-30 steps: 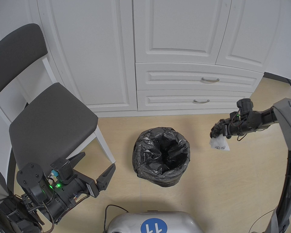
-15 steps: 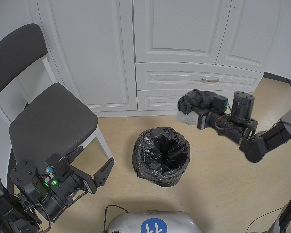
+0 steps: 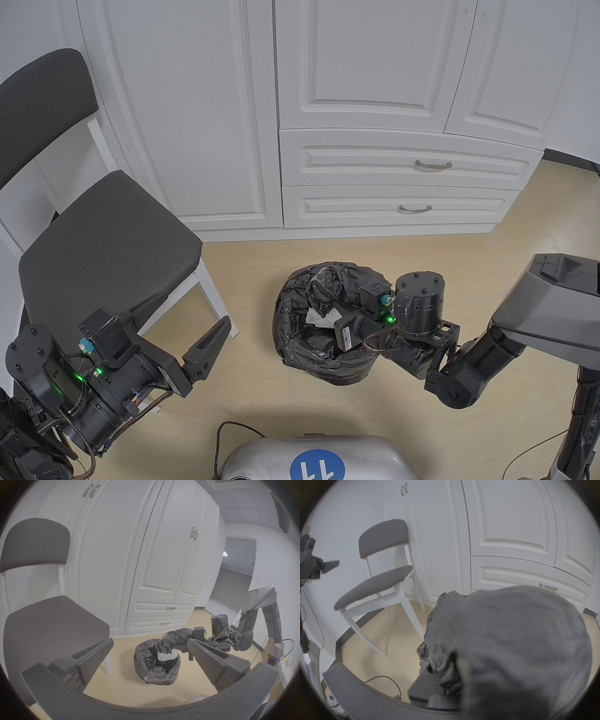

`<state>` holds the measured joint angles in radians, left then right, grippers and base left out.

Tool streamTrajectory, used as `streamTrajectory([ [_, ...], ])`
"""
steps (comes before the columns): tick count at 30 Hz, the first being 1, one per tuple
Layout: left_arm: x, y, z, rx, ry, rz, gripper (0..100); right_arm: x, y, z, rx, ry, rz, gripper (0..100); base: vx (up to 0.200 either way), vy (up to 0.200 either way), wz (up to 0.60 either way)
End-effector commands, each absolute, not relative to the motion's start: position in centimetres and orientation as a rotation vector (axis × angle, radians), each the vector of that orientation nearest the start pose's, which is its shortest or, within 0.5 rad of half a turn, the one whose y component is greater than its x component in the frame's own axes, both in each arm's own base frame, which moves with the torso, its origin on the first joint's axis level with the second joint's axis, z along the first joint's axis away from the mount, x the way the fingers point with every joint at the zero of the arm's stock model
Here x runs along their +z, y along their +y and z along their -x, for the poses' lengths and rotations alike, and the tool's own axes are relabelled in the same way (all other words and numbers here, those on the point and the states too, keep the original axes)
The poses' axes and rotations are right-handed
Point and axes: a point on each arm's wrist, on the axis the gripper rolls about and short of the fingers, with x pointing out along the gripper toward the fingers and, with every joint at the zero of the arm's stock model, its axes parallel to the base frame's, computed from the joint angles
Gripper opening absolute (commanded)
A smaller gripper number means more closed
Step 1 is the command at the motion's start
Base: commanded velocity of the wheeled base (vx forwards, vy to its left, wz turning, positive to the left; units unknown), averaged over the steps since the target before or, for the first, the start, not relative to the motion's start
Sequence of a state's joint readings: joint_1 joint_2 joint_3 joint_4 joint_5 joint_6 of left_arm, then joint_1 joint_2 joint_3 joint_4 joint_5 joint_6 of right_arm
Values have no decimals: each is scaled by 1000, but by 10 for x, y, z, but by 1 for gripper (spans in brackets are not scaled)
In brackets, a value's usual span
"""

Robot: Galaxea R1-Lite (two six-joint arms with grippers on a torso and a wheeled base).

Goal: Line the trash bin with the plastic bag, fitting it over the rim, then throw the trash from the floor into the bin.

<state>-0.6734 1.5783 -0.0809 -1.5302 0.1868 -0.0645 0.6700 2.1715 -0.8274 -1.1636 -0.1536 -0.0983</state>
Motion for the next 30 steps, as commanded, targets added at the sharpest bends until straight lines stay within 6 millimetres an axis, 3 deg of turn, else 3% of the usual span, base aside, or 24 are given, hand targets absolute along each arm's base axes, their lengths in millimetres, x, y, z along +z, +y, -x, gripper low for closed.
streamTrajectory([
  [1, 135, -116, -152, -487, -16, 80, 100, 53, 239, -311, 520, 187, 187, 0, 0, 0, 0],
  [5, 135, -116, -152, -486, -16, 79, 100, 41, 240, -322, 513, 194, 183, 0, 0, 0, 0],
  [9, 135, -115, -153, -481, -17, 79, 100, 18, 238, -347, 474, 208, 179, 0, 0, 0, 0],
  [17, 135, -113, -153, -493, -15, 78, 100, -6, 232, -368, 472, 233, 174, 0, 0, 0, 0],
  [22, 135, -113, -153, -493, -16, 79, 100, -16, 233, -375, 512, 254, 112, 0, 0, 0, 0],
  [30, 135, -113, -153, -495, -16, 80, 100, -30, 215, -396, 498, 285, 81, 0, 0, 0, 0],
])
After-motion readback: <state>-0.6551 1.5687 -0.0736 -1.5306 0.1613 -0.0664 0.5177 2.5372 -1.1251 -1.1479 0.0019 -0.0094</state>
